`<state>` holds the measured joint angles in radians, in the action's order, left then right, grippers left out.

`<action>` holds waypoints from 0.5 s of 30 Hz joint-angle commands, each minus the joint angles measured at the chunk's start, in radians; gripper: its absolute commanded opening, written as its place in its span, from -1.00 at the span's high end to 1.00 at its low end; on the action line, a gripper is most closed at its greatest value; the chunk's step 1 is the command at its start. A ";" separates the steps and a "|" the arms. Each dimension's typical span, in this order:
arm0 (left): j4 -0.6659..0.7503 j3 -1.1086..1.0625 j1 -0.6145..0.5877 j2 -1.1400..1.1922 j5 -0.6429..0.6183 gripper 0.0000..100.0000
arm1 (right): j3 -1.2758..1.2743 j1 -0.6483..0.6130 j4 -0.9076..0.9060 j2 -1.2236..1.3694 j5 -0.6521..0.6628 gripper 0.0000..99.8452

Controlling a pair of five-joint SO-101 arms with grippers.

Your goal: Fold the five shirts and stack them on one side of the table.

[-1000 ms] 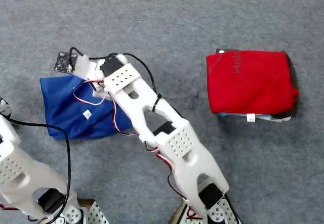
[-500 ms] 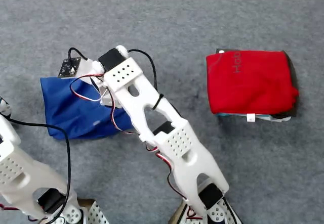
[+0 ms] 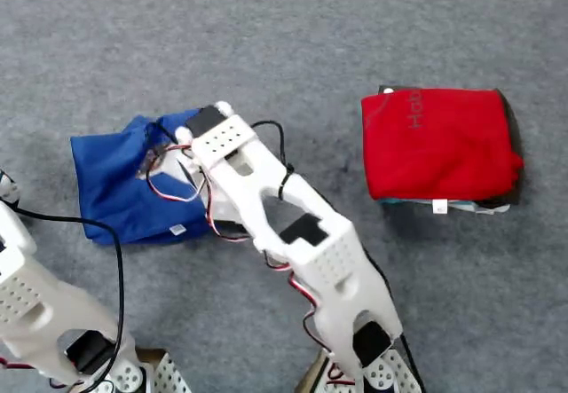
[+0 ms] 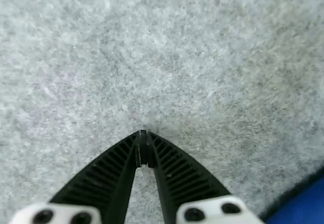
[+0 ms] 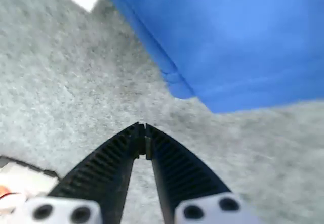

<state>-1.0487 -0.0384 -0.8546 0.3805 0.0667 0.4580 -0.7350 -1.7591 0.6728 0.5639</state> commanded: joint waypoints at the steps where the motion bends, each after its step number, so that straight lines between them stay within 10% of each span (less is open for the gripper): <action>1: 0.003 0.012 0.008 -0.013 0.008 0.96 | 0.131 0.041 0.023 -0.130 0.028 0.99; 15: -0.339 0.212 0.298 -0.206 0.006 0.96 | 0.851 0.125 0.133 0.232 -0.043 0.99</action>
<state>-1.3234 0.0982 -0.6536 0.2808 0.0667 1.1899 -0.6690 -1.6425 0.8615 0.5777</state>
